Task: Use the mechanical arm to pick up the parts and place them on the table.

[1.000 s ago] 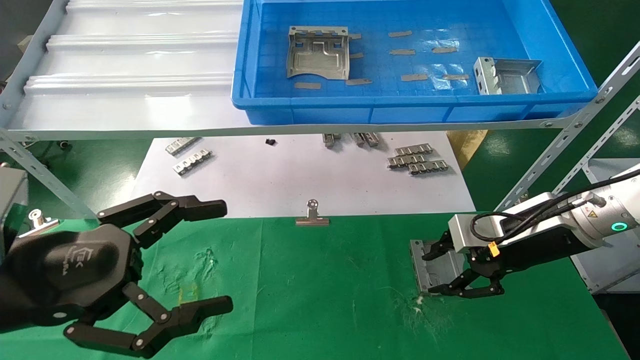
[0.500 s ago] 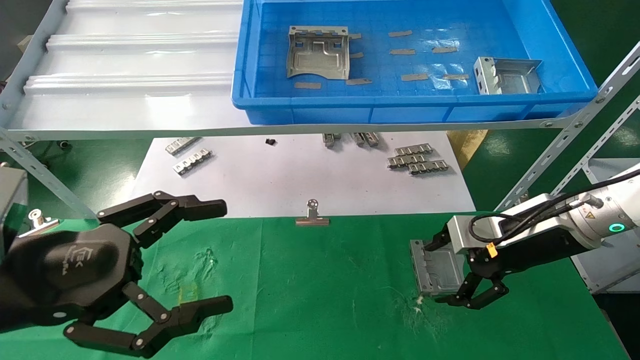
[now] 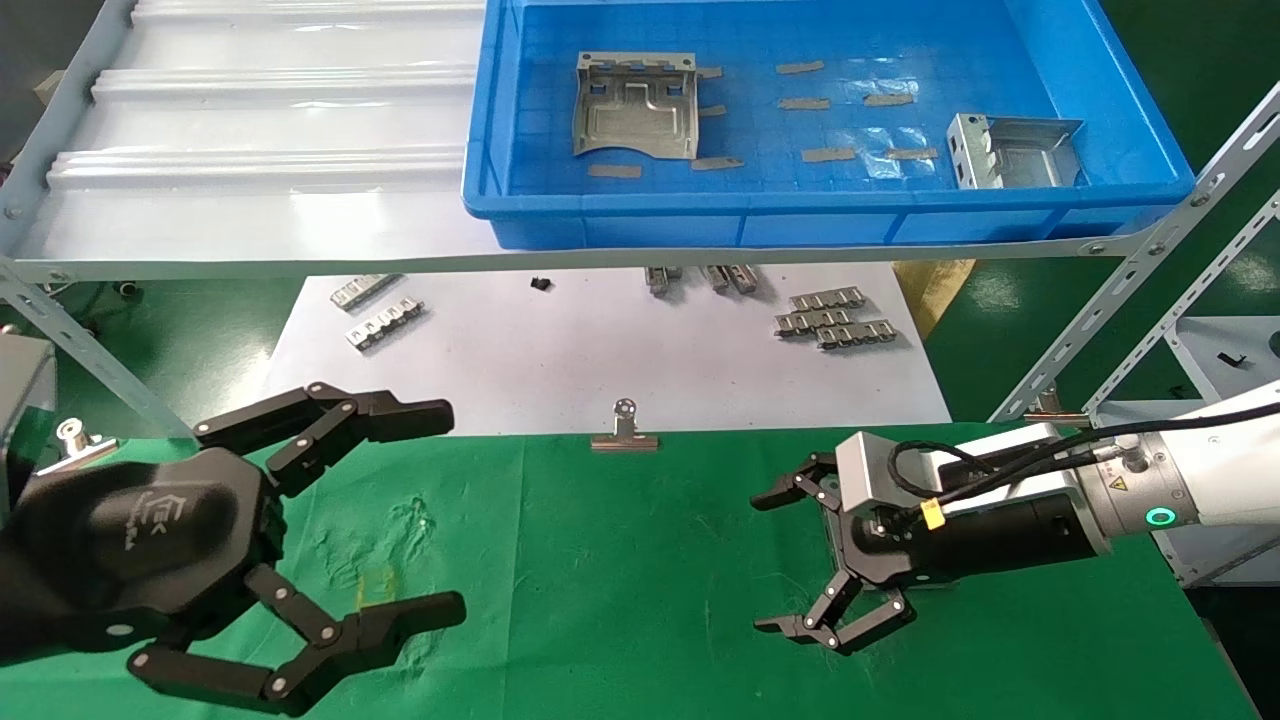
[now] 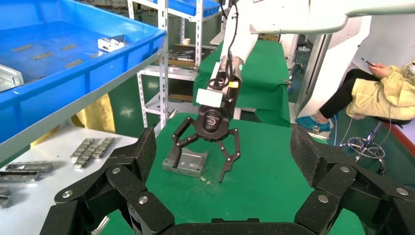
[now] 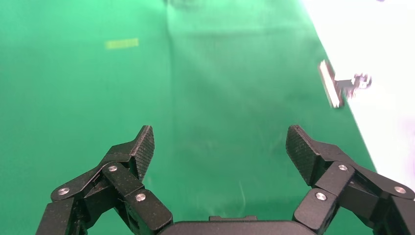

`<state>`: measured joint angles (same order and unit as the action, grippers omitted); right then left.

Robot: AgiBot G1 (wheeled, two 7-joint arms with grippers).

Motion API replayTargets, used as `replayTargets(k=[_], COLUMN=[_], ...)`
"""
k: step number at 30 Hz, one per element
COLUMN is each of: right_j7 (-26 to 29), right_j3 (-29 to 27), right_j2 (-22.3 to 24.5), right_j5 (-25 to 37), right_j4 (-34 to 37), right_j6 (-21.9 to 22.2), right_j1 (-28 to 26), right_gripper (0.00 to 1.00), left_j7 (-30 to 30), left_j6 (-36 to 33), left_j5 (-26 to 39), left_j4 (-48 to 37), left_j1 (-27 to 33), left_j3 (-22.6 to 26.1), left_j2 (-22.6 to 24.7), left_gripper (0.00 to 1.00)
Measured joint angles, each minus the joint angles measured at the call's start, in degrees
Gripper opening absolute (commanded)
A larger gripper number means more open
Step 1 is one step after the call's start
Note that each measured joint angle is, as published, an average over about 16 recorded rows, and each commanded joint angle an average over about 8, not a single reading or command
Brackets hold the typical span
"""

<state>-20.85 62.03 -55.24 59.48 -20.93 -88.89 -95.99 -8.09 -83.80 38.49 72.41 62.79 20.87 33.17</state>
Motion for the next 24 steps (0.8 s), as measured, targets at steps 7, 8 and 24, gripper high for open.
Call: replayTargets(k=[7,8,24], right_j7=[5.09,5.82,17.49], right_j3=[-7.41,-8.47,-25.46], right_j2=[3.26,3.72,11.19], right_j5=[-2.84,-3.24,-9.75], right_j4=[-8.48,-9.69,-29.13], right_j6=[0.52,0.59,1.77], right_j1=[5.55,6.33,19.05], right_gripper=[1.0,1.0,1.0], left_j7=[0.0,0.0,0.01], left_j6=[0.0,0.0,0.0], left_j5=[0.0,0.0,-0.01], left_j4=[0.0,0.0,0.0], left_j1=[0.0,0.0,0.0], left_j3=[0.0,0.0,0.01], left_j2=[0.0,0.0,0.0], left_gripper=[1.0,1.0,1.0])
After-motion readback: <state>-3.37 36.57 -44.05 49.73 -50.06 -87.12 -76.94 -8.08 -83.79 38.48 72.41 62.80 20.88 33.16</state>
